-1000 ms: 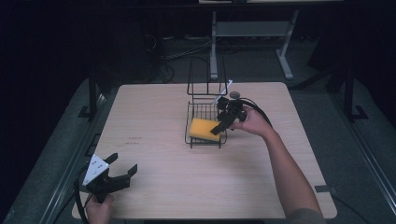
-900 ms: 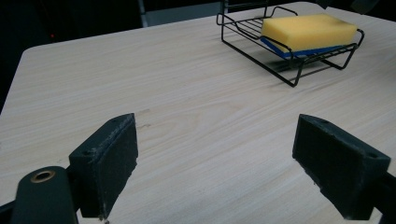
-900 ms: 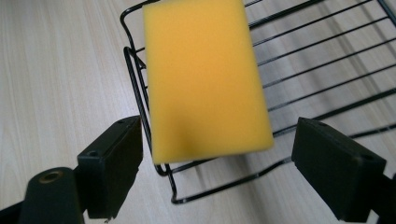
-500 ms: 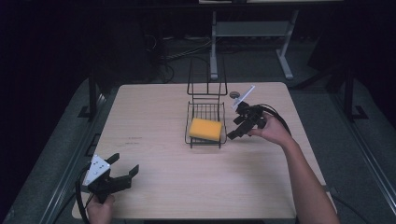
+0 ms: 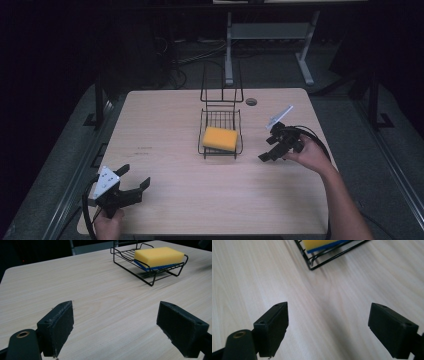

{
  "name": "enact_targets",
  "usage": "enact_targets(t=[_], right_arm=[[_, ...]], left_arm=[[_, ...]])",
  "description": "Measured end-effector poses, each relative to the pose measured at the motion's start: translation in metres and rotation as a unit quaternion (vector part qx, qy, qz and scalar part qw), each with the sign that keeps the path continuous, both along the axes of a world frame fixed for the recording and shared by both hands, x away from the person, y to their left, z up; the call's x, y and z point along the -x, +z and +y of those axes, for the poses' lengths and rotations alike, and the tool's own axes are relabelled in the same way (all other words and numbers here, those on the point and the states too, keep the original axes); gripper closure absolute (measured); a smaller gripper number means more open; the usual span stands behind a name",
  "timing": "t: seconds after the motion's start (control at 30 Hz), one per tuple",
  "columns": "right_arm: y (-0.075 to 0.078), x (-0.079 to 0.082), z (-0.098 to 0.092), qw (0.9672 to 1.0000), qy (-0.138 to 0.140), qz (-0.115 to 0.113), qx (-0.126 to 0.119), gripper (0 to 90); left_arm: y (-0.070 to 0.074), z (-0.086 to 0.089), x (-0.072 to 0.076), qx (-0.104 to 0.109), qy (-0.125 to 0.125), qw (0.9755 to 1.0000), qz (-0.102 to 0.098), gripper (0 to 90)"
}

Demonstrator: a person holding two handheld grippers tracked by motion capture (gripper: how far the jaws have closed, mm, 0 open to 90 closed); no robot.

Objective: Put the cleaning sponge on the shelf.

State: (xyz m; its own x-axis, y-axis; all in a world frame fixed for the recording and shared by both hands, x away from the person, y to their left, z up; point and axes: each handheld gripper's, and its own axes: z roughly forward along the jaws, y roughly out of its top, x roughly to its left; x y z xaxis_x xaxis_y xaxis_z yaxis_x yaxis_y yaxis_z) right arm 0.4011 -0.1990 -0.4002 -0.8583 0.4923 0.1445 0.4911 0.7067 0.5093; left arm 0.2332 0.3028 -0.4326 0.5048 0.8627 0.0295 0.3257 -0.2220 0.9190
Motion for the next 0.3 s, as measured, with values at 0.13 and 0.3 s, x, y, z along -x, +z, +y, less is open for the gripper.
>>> enact_targets(t=[0.13, 0.3], right_arm=[[-0.001, 0.012, -0.009, 1.0, -0.009, 0.0, 0.0, 16.1], [-0.001, 0.032, -0.015, 0.9999, -0.013, -0.005, 0.009, 16.1]], left_arm=[[0.0, 0.001, 0.0, 0.004, 0.002, 1.0, 0.001, 13.4], [0.0, 0.0, 0.001, 0.013, -0.006, 0.9999, 0.002, 13.4]])
